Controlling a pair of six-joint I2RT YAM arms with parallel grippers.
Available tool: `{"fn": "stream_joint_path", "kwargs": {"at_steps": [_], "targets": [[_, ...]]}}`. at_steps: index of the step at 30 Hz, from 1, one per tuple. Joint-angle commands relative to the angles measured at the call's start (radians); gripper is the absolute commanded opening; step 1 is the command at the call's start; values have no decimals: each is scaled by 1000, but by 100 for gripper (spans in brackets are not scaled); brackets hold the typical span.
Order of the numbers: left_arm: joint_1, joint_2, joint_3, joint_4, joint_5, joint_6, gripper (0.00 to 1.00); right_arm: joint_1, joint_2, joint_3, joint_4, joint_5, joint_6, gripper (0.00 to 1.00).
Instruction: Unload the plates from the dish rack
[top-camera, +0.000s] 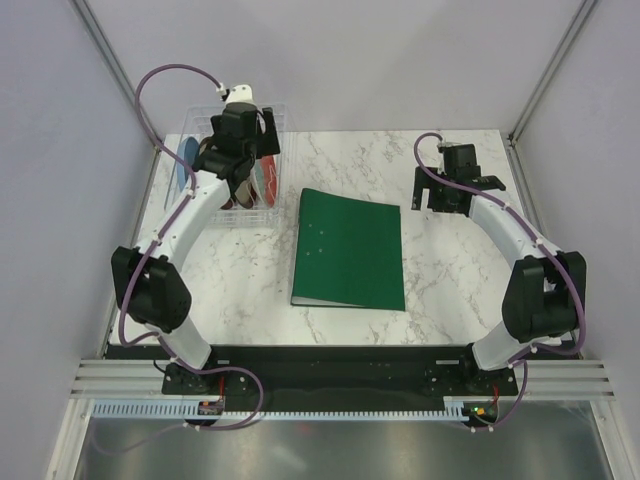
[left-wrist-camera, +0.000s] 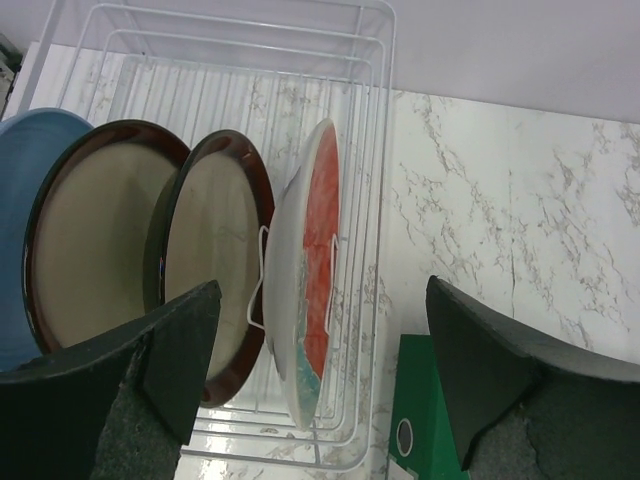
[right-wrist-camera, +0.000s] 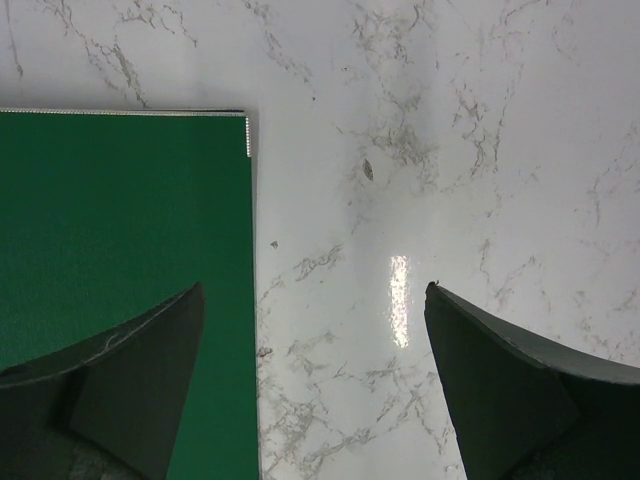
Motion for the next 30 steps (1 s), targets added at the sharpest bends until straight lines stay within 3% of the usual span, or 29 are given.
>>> {"fn": "stream_joint_path", "kwargs": {"at_steps": [1, 4, 15, 18, 21, 24, 25, 30], "targets": [[-6, 15, -9, 26, -41, 40, 88, 4, 7, -1, 23, -20, 13, 98], [-6, 50, -14, 28, -37, 18, 80, 4, 11, 2, 23, -15, 10, 98], [-6, 178, -1, 40, -126, 3, 78, 2, 48, 14, 23, -6, -4, 98], [-4, 173, -23, 62, -166, -5, 67, 2, 60, 19, 23, -8, -6, 98], [-4, 172, -23, 66, -171, -8, 49, 2, 77, 20, 23, -11, -7, 98], [-4, 175, -18, 65, -176, -11, 21, 2, 93, 23, 22, -15, -6, 98], [-4, 176, -18, 65, -179, -10, 2, 4, 91, 22, 22, -17, -6, 98], [-13, 176, -12, 63, -214, 15, 2, 2, 88, 19, 23, -21, -6, 98]]}}
